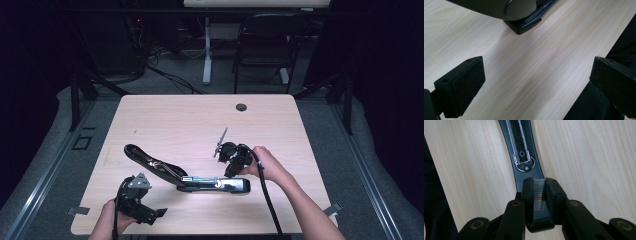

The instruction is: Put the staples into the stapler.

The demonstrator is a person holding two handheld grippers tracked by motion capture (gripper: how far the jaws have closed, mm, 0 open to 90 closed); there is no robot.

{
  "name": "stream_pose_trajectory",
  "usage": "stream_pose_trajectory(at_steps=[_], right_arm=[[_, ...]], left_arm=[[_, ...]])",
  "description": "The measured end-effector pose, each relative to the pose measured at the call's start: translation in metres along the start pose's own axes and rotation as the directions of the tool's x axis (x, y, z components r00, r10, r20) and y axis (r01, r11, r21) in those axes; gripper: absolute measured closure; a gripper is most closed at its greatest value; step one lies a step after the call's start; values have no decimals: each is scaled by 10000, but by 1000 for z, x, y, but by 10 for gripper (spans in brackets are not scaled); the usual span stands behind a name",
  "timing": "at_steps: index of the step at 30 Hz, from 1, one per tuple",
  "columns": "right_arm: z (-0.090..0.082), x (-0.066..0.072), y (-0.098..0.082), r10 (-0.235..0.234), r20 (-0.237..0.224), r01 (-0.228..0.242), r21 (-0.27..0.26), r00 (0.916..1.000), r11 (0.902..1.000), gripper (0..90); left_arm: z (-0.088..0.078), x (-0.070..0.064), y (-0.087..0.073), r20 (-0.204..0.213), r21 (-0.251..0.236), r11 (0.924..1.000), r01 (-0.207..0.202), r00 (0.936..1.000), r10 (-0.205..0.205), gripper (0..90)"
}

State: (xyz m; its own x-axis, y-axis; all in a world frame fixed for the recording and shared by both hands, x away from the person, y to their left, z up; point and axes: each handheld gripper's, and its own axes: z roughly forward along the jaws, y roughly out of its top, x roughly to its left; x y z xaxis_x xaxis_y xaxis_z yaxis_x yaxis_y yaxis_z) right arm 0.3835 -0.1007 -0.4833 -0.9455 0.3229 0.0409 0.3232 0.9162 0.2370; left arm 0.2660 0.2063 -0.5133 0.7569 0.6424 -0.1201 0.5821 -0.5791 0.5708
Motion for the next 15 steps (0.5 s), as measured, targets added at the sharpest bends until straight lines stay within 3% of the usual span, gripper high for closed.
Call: stream_pose_trajectory(at_steps=[15], right_arm=[[4, 11, 28, -652, -216, 642, -427, 9976, 9970, 779]], left_arm=[[0, 0, 0, -2, 6, 10000, -23, 10000, 23, 2]])
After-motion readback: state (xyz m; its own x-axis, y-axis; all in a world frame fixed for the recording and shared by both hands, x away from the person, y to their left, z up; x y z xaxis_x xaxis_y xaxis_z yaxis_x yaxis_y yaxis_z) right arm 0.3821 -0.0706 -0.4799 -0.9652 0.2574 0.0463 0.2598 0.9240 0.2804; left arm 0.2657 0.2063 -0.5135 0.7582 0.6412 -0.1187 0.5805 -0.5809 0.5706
